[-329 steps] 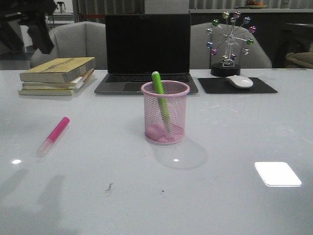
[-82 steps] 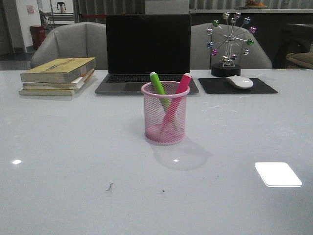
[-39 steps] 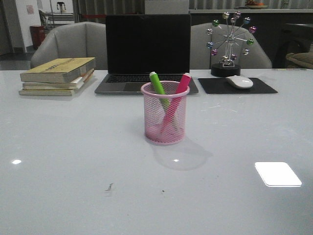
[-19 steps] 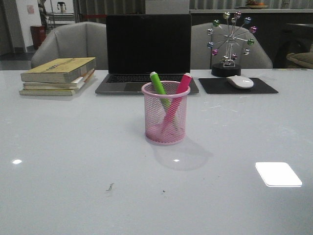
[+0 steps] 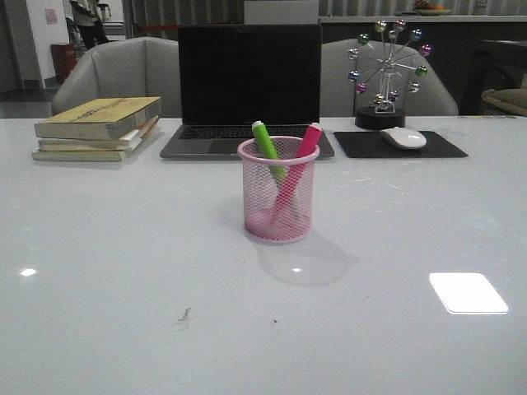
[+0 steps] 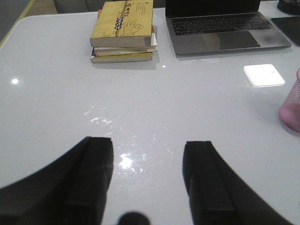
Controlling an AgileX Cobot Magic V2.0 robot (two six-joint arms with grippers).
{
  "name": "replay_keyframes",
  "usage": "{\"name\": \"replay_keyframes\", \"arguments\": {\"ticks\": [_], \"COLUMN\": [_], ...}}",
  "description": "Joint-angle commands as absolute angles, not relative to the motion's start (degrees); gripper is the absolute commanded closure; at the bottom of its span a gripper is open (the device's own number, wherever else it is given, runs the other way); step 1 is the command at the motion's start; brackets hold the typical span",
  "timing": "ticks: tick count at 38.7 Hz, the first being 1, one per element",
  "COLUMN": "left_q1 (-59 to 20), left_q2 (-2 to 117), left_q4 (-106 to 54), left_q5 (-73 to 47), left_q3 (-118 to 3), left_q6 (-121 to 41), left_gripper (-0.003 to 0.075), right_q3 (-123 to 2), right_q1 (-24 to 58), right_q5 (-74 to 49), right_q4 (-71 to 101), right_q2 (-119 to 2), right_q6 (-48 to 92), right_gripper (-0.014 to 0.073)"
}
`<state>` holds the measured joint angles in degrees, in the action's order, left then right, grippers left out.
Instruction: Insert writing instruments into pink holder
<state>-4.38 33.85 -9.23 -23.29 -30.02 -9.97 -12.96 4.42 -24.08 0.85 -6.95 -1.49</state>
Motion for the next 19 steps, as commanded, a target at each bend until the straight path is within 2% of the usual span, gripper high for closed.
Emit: {"name": "replay_keyframes", "arguments": {"ticks": [1,5,12,19], "left_q1": [-4.22,-4.22,-4.22,-4.22], "left_q2": [33.97,33.97,33.97,33.97], "left_q4": [-9.40,-9.40,-9.40,-9.40], "left_q5": [-18.73,-18.73,-18.62,-18.62], "left_q3": [-31.74,-31.74,-31.74,-31.74], "left_q6": [-9.97,-9.97,-9.97,-9.97], "left_gripper": [0.0316,0.0316,0.0316,0.0316], "right_q3": [-9.89,-4.94,1.69,1.78], "right_q1": [4.45,4.45,4.45,4.45], "right_q5": [-15.24,-11.20,-2.68,-4.44], "right_q4": [0.41,0.41,0.62,0.56], "right_q2": [-2.84,1.65,1.65,1.65], "right_q6": [-1.30,-1.30,-1.34,-1.34], "right_gripper": [0.0535,0.0535,0.0535,0.0535]}}
